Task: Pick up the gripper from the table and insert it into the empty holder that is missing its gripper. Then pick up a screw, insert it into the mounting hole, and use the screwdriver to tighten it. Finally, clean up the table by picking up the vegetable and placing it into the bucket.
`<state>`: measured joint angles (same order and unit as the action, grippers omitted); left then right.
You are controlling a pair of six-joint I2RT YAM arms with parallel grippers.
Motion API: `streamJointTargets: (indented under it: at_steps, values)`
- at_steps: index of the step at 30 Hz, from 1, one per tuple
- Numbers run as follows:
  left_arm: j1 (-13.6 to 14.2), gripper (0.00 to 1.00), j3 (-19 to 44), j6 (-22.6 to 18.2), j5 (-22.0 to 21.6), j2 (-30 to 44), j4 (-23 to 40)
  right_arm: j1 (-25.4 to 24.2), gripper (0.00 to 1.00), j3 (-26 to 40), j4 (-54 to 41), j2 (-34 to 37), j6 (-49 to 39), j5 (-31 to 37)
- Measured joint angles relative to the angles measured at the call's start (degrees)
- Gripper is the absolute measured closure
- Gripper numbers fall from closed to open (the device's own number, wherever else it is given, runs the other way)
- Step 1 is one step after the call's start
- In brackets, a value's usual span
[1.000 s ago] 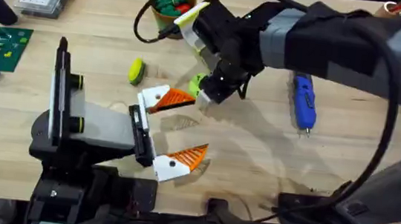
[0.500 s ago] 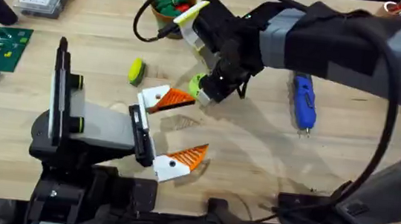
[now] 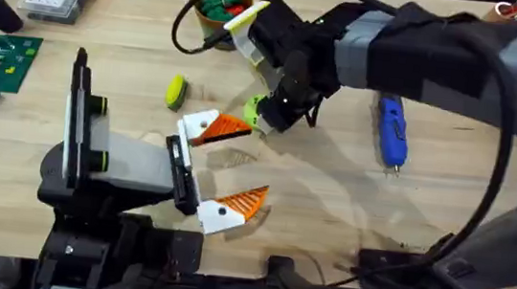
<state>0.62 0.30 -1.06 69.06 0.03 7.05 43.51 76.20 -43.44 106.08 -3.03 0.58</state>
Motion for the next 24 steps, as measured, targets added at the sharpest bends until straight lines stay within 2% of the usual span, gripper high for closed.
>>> streamJointTargets:
  at_steps: [4,6,7,24]
  values:
    - [0.0,0.006,0.0,0.0,0.0,0.0,0.0,0.0,0.848,0.0,0.1,0.0,0.0,0.0]
    - [0.0,0.006,0.0,0.0,0.0,0.0,0.0,0.0,0.962,0.0,0.2,0.0,-0.2,0.0]
    - [0.0,0.006,0.0,0.0,0.0,0.0,0.0,0.0,0.988,0.0,0.2,0.0,-0.1,0.0]
    - [0.0,0.006,0.0,0.0,0.0,0.0,0.0,0.0,0.998,0.0,0.2,0.0,-0.2,0.0]
